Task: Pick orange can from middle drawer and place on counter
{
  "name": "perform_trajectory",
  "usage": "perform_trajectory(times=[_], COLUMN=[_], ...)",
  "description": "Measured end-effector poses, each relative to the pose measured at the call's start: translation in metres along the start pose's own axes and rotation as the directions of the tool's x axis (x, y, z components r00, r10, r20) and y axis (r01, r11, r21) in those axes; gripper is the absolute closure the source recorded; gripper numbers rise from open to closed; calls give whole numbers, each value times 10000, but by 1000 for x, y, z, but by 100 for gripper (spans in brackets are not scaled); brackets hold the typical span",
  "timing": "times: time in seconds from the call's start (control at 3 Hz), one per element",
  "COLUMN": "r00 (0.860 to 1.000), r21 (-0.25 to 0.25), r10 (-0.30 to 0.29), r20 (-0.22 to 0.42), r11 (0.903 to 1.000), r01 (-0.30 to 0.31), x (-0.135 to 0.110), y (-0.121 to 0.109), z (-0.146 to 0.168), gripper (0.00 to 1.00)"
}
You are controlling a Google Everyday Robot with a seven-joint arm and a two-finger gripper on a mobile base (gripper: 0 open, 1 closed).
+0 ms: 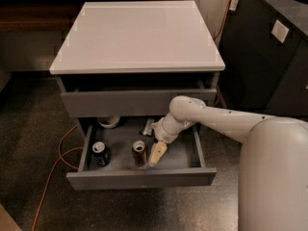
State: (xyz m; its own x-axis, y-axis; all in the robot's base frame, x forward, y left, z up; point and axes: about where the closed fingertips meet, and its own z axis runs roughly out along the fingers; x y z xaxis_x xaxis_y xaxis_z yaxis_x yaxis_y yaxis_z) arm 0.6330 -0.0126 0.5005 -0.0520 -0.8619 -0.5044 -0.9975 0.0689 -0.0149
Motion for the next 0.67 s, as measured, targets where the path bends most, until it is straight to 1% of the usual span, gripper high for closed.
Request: perform_trajectory(times=[0.67], r00=[9998], r21=[8], r10=[60], r20=[206], r11=[10000], r01=[-60], x=[3], y=[-12], z=[32], gripper=[0])
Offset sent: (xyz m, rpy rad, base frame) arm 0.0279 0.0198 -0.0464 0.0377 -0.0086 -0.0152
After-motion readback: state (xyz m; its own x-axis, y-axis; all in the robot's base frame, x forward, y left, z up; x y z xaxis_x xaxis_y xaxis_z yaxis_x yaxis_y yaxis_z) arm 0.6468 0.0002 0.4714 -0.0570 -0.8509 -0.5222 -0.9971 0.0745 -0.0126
